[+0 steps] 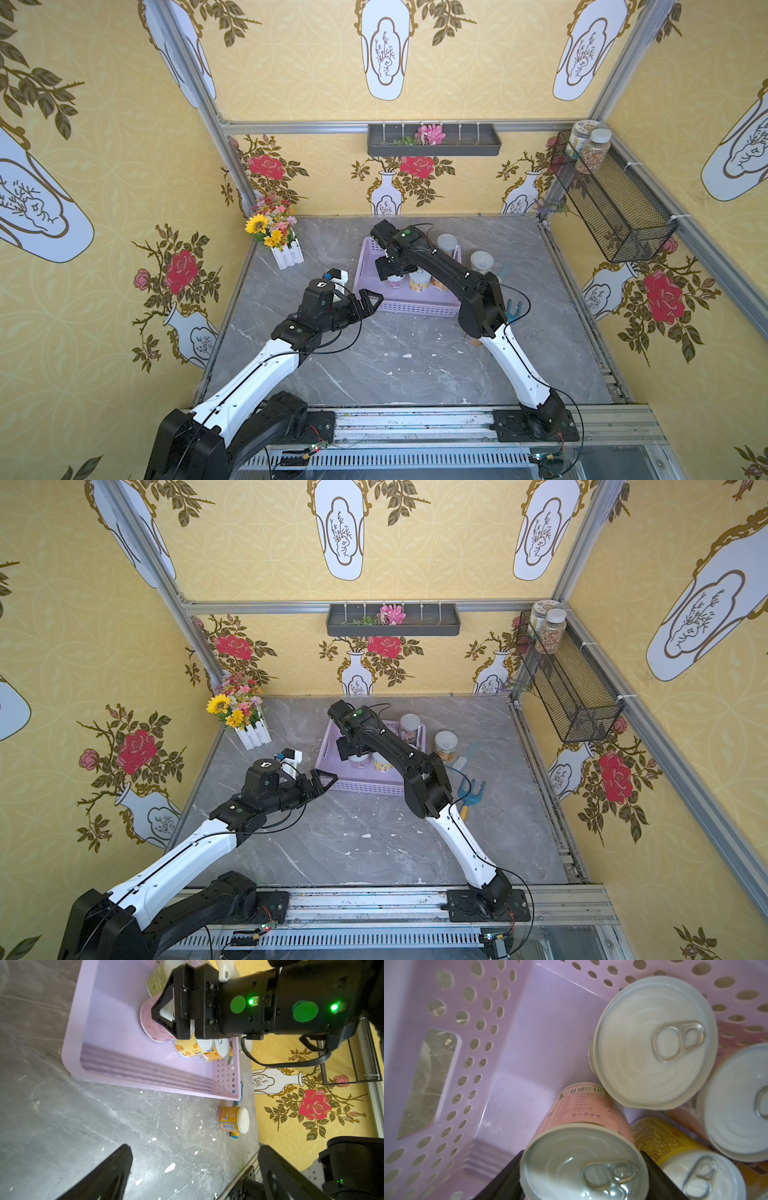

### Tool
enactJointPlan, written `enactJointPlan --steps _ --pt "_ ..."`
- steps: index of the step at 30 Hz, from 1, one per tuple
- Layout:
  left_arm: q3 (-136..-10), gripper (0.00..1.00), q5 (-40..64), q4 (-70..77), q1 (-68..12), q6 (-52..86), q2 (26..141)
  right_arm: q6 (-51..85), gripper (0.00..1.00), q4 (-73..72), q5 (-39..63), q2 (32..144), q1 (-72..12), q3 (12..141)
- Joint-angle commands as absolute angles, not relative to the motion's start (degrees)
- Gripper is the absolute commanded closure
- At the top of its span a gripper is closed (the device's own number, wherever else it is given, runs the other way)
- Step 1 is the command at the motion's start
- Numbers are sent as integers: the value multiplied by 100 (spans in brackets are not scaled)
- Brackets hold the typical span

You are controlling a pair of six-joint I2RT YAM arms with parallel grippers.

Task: Put the canned food in the basket
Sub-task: Place the canned food in the basket, then pick up the canned food from the center of the board.

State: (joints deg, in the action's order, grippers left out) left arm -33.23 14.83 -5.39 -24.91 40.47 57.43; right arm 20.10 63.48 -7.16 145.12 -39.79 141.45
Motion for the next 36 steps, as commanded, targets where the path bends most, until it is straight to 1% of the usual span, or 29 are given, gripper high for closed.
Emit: enactJointPlan --steps 1,6,12,16,19,24,29,31,36 --pt "-3290 0 1564 -442 -2480 4013 5782 1924 32 6097 -1197 14555 -3903 14212" --pt "-3325 0 1582 -428 -2481 3983 5877 1890 20 6097 -1344 14572 -3893 14188" --pt "-3340 0 1557 -481 -2485 3963 5897 1888 8 6113 -1253 14514 -3868 14185" --pt "-3415 0 1479 -639 -2479 3845 5900 1907 6 6100 -1002 14266 -3828 14178" --pt "-3575 0 1376 -838 -2485 3700 5930 1918 6 6010 -773 13820 -3831 13904" --pt "-3981 0 1085 -1167 -2663 3397 6128 2024 5 5551 -405 12588 -3799 12698" --pt "-4342 0 781 -1216 -3278 3261 6504 2299 3 5434 -644 11222 -3740 10940" --pt "-4424 0 710 -1113 -3552 3266 6645 2543 3 5373 -702 10497 -3641 10035" --pt "-4550 0 623 -852 -4035 3299 6964 3014 3 5603 -836 9197 -3427 8658"
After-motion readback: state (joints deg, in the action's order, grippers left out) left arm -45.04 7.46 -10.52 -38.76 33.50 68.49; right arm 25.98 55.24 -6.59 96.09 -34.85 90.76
